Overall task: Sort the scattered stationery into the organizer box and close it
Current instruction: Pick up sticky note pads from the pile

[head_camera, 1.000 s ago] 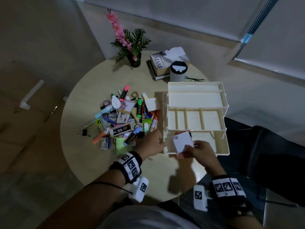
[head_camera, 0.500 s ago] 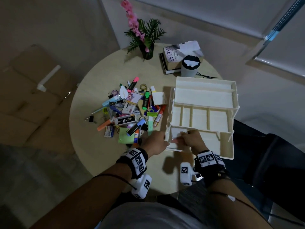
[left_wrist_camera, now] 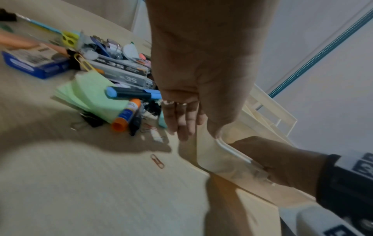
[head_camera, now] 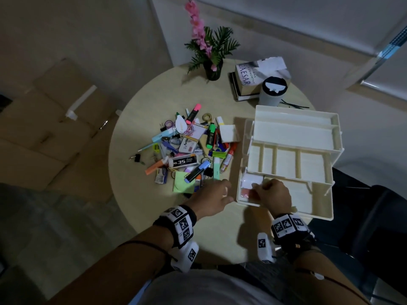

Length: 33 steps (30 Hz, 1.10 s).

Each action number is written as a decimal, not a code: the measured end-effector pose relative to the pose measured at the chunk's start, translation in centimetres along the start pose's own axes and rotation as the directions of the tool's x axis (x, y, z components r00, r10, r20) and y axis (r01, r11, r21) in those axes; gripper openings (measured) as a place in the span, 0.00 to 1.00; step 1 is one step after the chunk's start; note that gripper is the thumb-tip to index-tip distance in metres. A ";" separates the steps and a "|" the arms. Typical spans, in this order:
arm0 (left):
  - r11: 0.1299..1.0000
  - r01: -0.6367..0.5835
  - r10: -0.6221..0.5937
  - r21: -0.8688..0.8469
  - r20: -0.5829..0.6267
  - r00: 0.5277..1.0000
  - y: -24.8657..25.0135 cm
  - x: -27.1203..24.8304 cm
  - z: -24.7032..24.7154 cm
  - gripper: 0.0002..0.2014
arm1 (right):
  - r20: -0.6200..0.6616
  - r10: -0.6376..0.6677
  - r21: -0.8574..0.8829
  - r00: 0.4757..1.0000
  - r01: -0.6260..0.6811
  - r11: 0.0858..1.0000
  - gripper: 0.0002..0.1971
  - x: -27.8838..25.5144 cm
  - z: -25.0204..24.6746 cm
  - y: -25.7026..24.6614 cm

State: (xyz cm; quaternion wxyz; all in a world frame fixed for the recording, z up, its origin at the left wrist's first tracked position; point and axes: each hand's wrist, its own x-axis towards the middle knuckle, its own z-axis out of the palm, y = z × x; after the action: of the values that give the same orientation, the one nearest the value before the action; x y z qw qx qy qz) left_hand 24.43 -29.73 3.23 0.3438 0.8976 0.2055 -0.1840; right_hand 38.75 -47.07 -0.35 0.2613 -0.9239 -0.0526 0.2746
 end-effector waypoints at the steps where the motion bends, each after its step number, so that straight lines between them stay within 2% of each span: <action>1: 1.000 0.008 -0.007 0.024 -0.052 0.999 -1.0 -0.4 -0.6 0.15 | -0.006 -0.006 -0.018 1.000 0.006 1.000 0.16 -0.2 -0.1 -0.1; 3: 0.988 0.065 -0.039 0.136 -0.188 0.981 -3.5 -0.9 -2.0 0.11 | -0.030 -0.022 -0.087 0.999 0.020 0.996 0.17 -0.9 -0.5 -0.6; 4: 0.971 0.117 -0.067 0.207 -0.236 0.969 -4.9 -1.2 -2.6 0.12 | -0.029 -0.042 -0.123 0.999 0.038 0.992 0.17 -1.5 -0.9 -0.8; 7: 0.910 0.260 -0.185 0.323 -0.245 0.952 -8.6 -1.5 -4.0 0.23 | 0.003 -0.165 -0.179 0.986 0.163 0.970 0.17 -3.8 -1.2 -2.1; 10: 0.891 0.228 -0.162 0.392 -0.195 0.967 -11.0 -1.5 -4.2 0.29 | 0.101 -0.350 -0.249 0.931 0.364 0.897 0.20 -6.0 0.3 -3.9; 13: 0.875 0.141 -0.081 0.463 -0.148 0.986 -11.9 -1.2 -4.5 0.30 | 0.189 -0.425 -0.154 0.885 0.454 0.878 0.18 -6.5 2.2 -6.9; 16: 0.866 0.109 -0.047 0.487 -0.139 0.989 -12.2 -0.9 -4.7 0.30 | 0.199 -0.399 -0.012 0.895 0.410 0.912 0.15 -5.3 3.4 -10.5; 19: 0.869 0.090 -0.030 0.486 -0.130 0.991 -12.5 -0.9 -4.9 0.30 | 0.134 -0.363 0.028 0.922 0.363 0.931 0.05 -2.6 4.4 -13.6; 22: 0.867 0.092 -0.040 0.490 -0.115 0.993 -12.9 -0.9 -4.8 0.33 | 0.061 -0.229 0.066 0.971 0.225 0.972 0.15 0.4 5.0 -16.5; 26: 0.881 0.099 -0.046 0.462 -0.125 0.991 -13.3 -1.2 -4.4 0.32 | -0.064 -0.167 0.072 0.984 0.171 0.983 0.22 2.2 4.8 -20.1; 30: 0.946 0.024 0.018 0.324 -0.125 0.992 -14.2 -1.1 -5.0 0.25 | -0.103 -0.044 0.043 0.994 0.048 0.998 0.19 4.7 5.5 -21.0; 33: 0.998 -0.048 0.053 0.050 -0.089 0.995 -15.4 -1.3 -6.4 0.16 | -0.110 -0.017 0.047 0.994 0.023 0.999 0.18 7.4 7.5 -20.6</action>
State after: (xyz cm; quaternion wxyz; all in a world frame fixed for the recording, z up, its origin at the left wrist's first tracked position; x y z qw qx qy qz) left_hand 16.89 -15.15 0.00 0.3169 0.9180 0.1936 -0.1393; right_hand 41.91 -24.21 1.29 0.2887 -0.9304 -0.0408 0.2221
